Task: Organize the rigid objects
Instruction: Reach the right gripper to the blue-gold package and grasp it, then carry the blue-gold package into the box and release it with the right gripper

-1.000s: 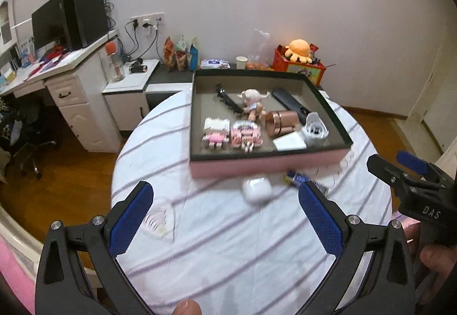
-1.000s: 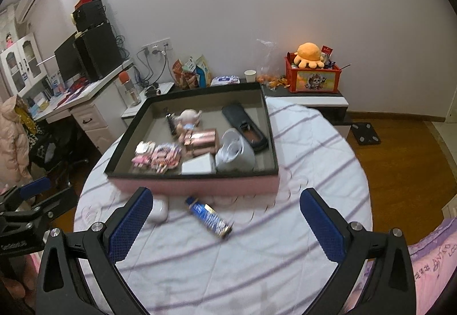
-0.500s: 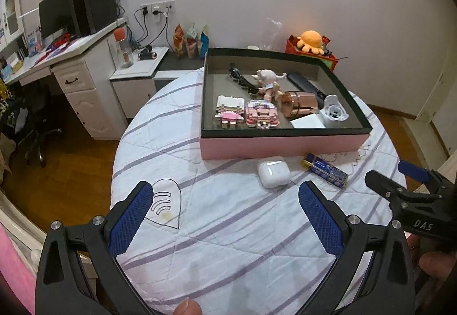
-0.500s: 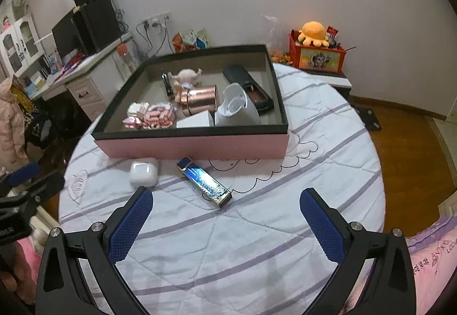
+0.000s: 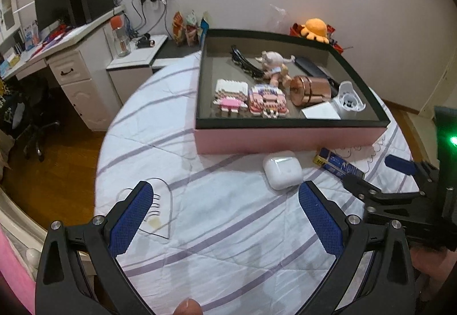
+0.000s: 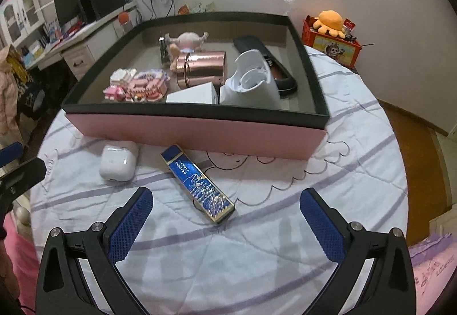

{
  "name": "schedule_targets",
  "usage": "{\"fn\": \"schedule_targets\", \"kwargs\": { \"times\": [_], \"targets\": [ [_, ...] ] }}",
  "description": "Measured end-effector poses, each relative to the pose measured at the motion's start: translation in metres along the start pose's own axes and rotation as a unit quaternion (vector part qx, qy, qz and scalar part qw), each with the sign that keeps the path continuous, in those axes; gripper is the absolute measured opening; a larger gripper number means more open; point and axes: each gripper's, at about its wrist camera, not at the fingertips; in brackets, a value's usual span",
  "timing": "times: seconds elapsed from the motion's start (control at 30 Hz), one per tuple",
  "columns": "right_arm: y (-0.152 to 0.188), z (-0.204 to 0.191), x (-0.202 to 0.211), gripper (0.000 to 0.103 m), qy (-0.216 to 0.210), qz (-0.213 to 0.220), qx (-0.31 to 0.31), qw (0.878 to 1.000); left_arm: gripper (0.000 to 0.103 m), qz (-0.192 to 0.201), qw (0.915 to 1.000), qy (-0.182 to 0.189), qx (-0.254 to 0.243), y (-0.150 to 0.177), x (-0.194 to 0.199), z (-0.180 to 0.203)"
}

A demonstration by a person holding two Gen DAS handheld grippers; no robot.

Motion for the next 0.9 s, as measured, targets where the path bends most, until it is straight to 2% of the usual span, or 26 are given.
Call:
{"fn": "schedule_targets", "kwargs": {
  "times": [0.1, 0.3, 0.37, 0.43, 0.5, 0.57, 0.63, 0.7, 0.9],
  "targets": [
    [-0.002, -0.006, -0.011, 0.103, 0.003, -0.008, 0.012, 1.000, 0.103, -0.007, 1.0000, 0.002, -0.002, 0.001, -0.008, 0.002],
    [-0.003, -0.017, -0.026, 0.085, 0.007, -0.009, 0.035, 0.999, 0.103, -0.015, 0.9999, 0.004, 0.002, -0.001, -0.019, 0.000],
    [-0.003, -0.019, -0.025, 0.077, 0.004, -0.003, 0.043, 0.999, 0.103, -0.018, 0.9998, 0.005, 0.004, -0.002, -0.021, -0.001],
    [-0.002, -0.023, -0.021, 0.059, -0.005, 0.002, 0.058, 0.998, 0.103, -0.019, 0.9998, 0.007, 0.006, -0.001, -0.022, -0.002],
    [-0.002, -0.029, -0.016, 0.046, -0.014, 0.006, 0.071, 0.997, 0.103, -0.019, 0.9998, 0.009, 0.006, -0.002, -0.024, -0.002],
    [0.000, -0.034, -0.012, 0.040, -0.013, 0.008, 0.080, 0.997, 0.103, -0.019, 0.9998, 0.009, 0.005, -0.001, -0.023, -0.001],
    [0.001, -0.035, -0.010, 0.029, -0.020, 0.007, 0.079, 0.997, 0.103, -0.017, 0.9998, 0.009, 0.003, -0.001, -0.021, 0.000],
    [0.002, -0.035, -0.008, 0.023, -0.027, 0.005, 0.078, 0.997, 0.103, -0.015, 0.9999, 0.007, 0.003, -0.001, -0.019, 0.000],
    [0.005, -0.030, -0.004, 0.022, -0.043, -0.002, 0.064, 0.997, 0.103, -0.011, 0.9999, 0.006, 0.005, -0.001, -0.014, -0.003]
  ]
}}
Point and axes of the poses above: each gripper's, at about its wrist camera, not at the fingertips, and x roughly against the way its jaws point, z to its right, y to its underside, and after that the axes turned 15 degrees about y, right-handed
